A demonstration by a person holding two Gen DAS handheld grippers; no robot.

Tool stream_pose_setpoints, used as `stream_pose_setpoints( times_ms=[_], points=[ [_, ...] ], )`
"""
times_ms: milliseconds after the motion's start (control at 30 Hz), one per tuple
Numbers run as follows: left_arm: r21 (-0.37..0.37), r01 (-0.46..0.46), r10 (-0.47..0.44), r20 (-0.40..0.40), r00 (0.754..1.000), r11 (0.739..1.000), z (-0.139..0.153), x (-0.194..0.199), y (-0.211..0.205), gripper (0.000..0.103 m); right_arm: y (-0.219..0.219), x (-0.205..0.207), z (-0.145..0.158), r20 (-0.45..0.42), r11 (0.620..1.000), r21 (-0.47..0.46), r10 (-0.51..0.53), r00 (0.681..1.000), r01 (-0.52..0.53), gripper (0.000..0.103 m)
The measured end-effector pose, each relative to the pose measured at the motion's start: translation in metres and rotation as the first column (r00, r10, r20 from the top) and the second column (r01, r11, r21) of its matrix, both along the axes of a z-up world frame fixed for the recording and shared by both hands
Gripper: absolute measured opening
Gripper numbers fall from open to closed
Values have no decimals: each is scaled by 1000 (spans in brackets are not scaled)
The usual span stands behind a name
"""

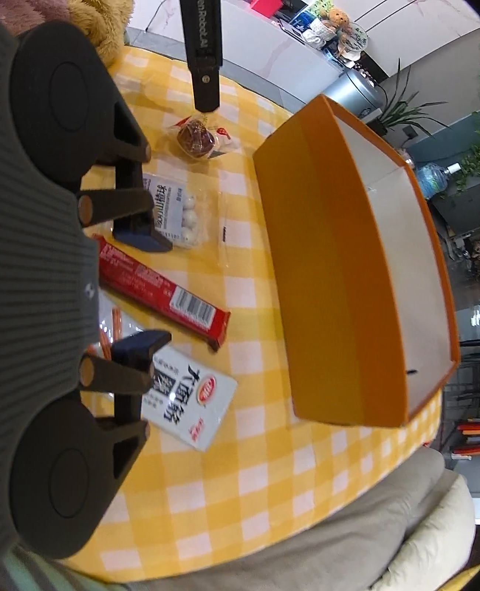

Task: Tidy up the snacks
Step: 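Move right tool over the red wafer bar while left tool approaches the candy packet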

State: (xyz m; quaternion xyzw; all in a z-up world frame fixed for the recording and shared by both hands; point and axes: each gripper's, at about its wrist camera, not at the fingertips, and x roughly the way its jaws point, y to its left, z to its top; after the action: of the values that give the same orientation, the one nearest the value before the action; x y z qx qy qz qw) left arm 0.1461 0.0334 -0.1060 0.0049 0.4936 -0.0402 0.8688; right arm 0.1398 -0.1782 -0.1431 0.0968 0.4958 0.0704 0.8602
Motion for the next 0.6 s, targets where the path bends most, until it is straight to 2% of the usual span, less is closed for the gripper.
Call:
stream_pose_setpoints(
  times_ms=[133,200,333,600],
  points=[
    [50,65,-65,-10,998,997,-9,6,-11,69,1,6,-8,-11,1000,22,4,1000,-4,41],
    [51,83,-82,-27,996,995,-15,9,-14,69,1,8,-12,-13,1000,29,7,1000,-6,41],
    [44,84,-81,-51,995,996,-25,15,-15,69,4,12,-18,-23,999,33,24,999,-24,40],
    [67,89,-84,-76,994,994,-38,21,-19,69,13,19,-27,-34,998,-29,49,998,-50,40]
  ],
)
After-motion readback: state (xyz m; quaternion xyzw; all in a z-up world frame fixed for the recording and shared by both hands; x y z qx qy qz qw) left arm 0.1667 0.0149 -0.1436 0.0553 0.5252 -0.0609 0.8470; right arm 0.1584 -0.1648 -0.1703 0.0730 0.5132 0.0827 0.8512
